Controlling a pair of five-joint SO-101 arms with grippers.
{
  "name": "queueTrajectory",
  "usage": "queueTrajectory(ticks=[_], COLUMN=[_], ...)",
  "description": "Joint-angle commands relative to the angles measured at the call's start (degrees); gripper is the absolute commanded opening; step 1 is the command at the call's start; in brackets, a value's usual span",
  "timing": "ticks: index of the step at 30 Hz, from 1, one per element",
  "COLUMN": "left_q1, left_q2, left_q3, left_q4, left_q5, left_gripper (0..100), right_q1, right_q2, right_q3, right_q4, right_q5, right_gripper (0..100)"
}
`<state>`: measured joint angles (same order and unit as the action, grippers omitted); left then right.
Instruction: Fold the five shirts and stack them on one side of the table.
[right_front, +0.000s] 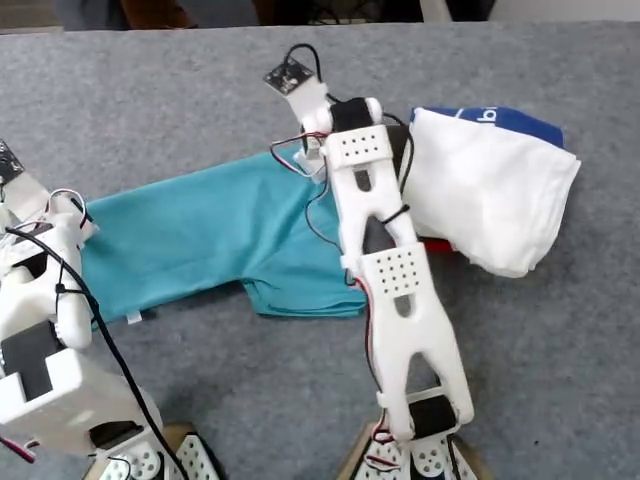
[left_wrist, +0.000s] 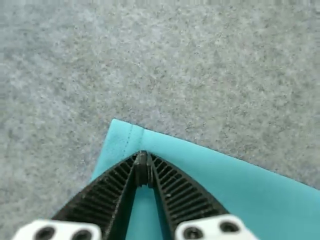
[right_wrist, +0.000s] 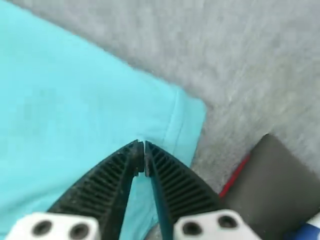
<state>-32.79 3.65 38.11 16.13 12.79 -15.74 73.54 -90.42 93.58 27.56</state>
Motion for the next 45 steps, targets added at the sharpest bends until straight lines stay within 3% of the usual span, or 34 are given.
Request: queueTrajectory(ticks=[1, 8, 12, 23, 28, 34, 45], left_q1=[-0.48, -0.57, -0.75, -0.66, -0.66, -0.75, -0.48], left_q2=[-1.14, -9.85, -13.54, -13.54, -13.54, -13.54, -6.86], left_q3=[-3.65, 1.80, 4.18, 4.88, 4.88, 4.88, 1.01], left_q4=[-0.53, -0.79, -0.88, -0.62, -0.44, -0.53, -0.53], left_q5=[0.18, 0.18, 0.26, 0.53, 0.09, 0.44, 0.53], left_gripper=[3, 3, 3, 3, 3, 3, 3], right_q1=[-1.67, -0.88, -2.37, -9.58, -13.19, -18.37, -18.90], right_q2=[-3.30, -13.23, -22.64, -58.51, -72.84, -84.26, -79.78], right_q3=[-4.26, -3.65, 3.65, 63.87, 90.59, 119.16, 132.70], right_q4=[2.55, 7.74, 7.82, 6.24, -2.02, -16.79, -32.70], right_q5=[0.53, 0.53, 4.92, 25.32, 29.10, 29.01, 29.01], right_gripper=[1.4, 1.4, 1.4, 1.5, 1.9, 19.3, 18.9])
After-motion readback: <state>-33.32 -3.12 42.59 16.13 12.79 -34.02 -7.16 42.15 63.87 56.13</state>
